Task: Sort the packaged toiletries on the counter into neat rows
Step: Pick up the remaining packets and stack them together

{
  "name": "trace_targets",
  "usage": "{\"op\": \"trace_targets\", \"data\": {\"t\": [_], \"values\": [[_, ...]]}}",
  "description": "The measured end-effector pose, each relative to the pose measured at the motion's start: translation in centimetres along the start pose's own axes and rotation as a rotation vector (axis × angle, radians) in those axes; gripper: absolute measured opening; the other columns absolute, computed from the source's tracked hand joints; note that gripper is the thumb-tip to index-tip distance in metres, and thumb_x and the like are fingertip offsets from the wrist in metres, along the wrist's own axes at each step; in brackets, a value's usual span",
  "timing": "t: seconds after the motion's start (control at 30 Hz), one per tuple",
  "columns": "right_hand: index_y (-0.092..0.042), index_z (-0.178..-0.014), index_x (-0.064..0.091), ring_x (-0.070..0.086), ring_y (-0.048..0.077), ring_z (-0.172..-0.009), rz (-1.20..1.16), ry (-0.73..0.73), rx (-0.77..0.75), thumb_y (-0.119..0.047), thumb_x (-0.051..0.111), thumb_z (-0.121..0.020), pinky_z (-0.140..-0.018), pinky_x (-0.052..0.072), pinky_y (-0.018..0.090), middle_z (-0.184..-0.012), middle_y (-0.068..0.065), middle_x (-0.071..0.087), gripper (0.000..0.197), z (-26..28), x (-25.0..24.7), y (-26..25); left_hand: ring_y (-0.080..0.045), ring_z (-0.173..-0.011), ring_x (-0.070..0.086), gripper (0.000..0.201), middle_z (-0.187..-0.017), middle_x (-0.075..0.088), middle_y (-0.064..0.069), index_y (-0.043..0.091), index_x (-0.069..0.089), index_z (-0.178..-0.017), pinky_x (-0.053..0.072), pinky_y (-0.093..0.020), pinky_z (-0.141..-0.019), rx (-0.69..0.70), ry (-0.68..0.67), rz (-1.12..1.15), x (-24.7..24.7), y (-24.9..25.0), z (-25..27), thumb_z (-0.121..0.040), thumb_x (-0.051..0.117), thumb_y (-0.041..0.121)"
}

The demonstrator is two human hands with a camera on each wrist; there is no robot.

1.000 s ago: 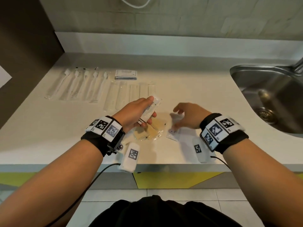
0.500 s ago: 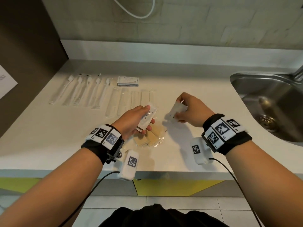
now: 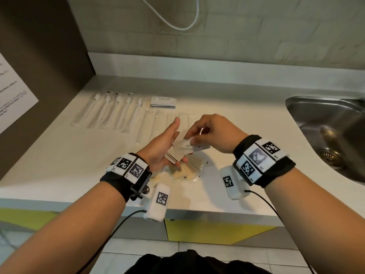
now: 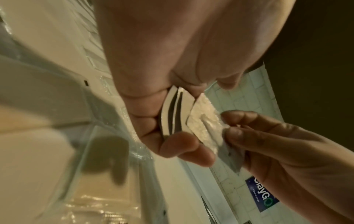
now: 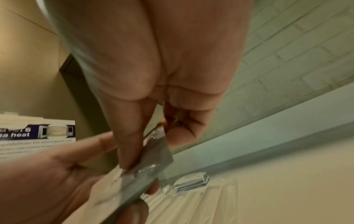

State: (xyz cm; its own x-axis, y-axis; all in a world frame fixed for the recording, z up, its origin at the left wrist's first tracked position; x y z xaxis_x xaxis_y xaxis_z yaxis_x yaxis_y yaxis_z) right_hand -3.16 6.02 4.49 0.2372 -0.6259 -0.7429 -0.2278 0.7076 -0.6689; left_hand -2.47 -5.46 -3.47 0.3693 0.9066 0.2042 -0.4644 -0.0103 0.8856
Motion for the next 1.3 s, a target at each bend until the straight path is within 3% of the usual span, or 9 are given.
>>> {"op": "trace_targets", "data": {"t": [0.1,0.23,0.33,0.43,0.6,0.73,0.93,1.1,1.3], "values": [[-0.019,-0.093,0.072,0.056,0.011,-0.074,0.045,0.114,0.005,-0.016,0.079,-0.074,-0.062,0.045,0.016,-0.090,-0.003,0.055,0.021,-0.4,-0.3,0.2,-0.022,-0.063,0.061,0.049,-0.092,0.066,-0.010,0.017,0.060,-0.118,0.043,-0.032,-0.056,0.016,-0.037,-0.087,0.4,0.2,0.3,-0.088,0.055,0.056],[-0.023,-0.114,0.060,0.057,0.014,-0.086,0.056,0.179,0.010,-0.025,0.083,-0.070,-0.067,0.046,0.018,-0.108,-0.003,0.051,0.050,0.0,-1.0,0.9,-0.021,-0.064,0.060,0.022,-0.093,0.065,-0.011,0.011,0.056,-0.115,0.042,-0.031,-0.057,0.001,-0.045,-0.132,0.8,0.4,1.0,-0.100,0.052,0.027],[-0.031,-0.132,0.048,0.054,0.012,-0.105,0.028,0.016,0.011,-0.026,0.079,-0.074,-0.077,0.047,0.020,-0.127,-0.010,0.049,0.066,1.1,-0.2,1.9,-0.021,-0.071,0.062,0.004,-0.094,0.068,-0.008,0.022,0.055,-0.100,0.045,-0.032,-0.065,0.006,-0.076,-0.215,1.8,0.8,1.1,-0.100,0.051,0.023],[-0.034,-0.137,0.042,0.060,0.014,-0.098,0.066,-0.135,0.022,-0.022,0.079,-0.074,-0.081,0.050,0.020,-0.124,-0.007,0.052,0.074,2.6,0.5,3.3,-0.024,-0.074,0.067,0.022,-0.095,0.070,-0.013,0.010,0.052,-0.120,0.050,-0.039,-0.073,0.000,-0.134,-0.367,3.3,0.7,0.2,-0.100,0.051,0.022],[-0.026,-0.111,0.059,0.057,0.013,-0.069,0.120,-0.030,0.116,-0.015,0.080,-0.072,-0.064,0.043,0.022,-0.089,-0.012,0.056,0.046,4.8,-1.5,6.5,-0.028,-0.071,0.067,0.036,-0.100,0.071,-0.018,0.014,0.039,-0.120,0.053,-0.040,-0.066,-0.009,-0.178,-0.618,6.8,0.0,-1.3,-0.092,0.062,0.018],[-0.022,-0.091,0.058,0.055,0.015,-0.069,0.154,-0.011,0.204,-0.014,0.081,-0.070,-0.063,0.042,0.027,-0.084,-0.008,0.061,0.032,6.7,-2.4,9.2,-0.019,-0.076,0.063,0.032,-0.105,0.068,-0.008,0.019,0.049,-0.107,0.053,-0.039,-0.074,0.209,-0.190,-0.989,9.8,0.5,-2.4,-0.085,0.071,0.025],[-0.022,-0.098,0.062,0.058,0.021,-0.079,0.275,-0.091,0.293,-0.020,0.075,-0.077,-0.072,0.047,0.033,-0.086,-0.002,0.064,0.026,8.6,-1.9,11.8,-0.016,-0.090,0.062,0.027,-0.102,0.069,0.001,0.018,0.066,-0.112,0.046,-0.027,-0.076,0.372,-0.128,-1.062,12.1,0.0,-2.9,-0.087,0.071,0.026],[-0.021,-0.074,0.055,0.055,0.019,-0.071,0.395,-0.179,0.290,-0.013,0.067,-0.081,-0.053,0.035,0.022,-0.073,-0.002,0.058,0.016,9.0,-0.4,13.1,-0.025,-0.104,0.055,0.029,-0.113,0.063,-0.006,0.018,0.058,-0.123,0.035,-0.032,-0.084,0.384,-0.102,-1.298,13.7,-2.5,-3.0,-0.095,0.055,0.026],[-0.009,-0.084,0.063,0.052,0.020,-0.069,0.435,-0.162,0.249,-0.014,0.062,-0.083,-0.049,0.032,0.021,-0.070,-0.001,0.048,0.006,8.8,1.1,13.4,-0.031,-0.117,0.040,0.038,-0.125,0.047,-0.014,0.011,0.044,-0.133,0.025,-0.037,-0.099,0.289,-0.049,-1.443,14.5,-5.2,-3.1,-0.096,0.045,0.017]]}}
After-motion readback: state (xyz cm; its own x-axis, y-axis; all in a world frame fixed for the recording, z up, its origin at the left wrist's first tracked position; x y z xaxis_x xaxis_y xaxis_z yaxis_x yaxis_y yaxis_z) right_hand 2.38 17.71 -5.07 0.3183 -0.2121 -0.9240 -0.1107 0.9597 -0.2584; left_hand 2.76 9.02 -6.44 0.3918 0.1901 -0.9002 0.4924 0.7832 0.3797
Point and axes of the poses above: each hand's wrist, its own z-axis away from the middle knuckle, its own x-axis out of the palm, y = z × x, the point moved 8 cm from there along -z, towards the middle knuckle
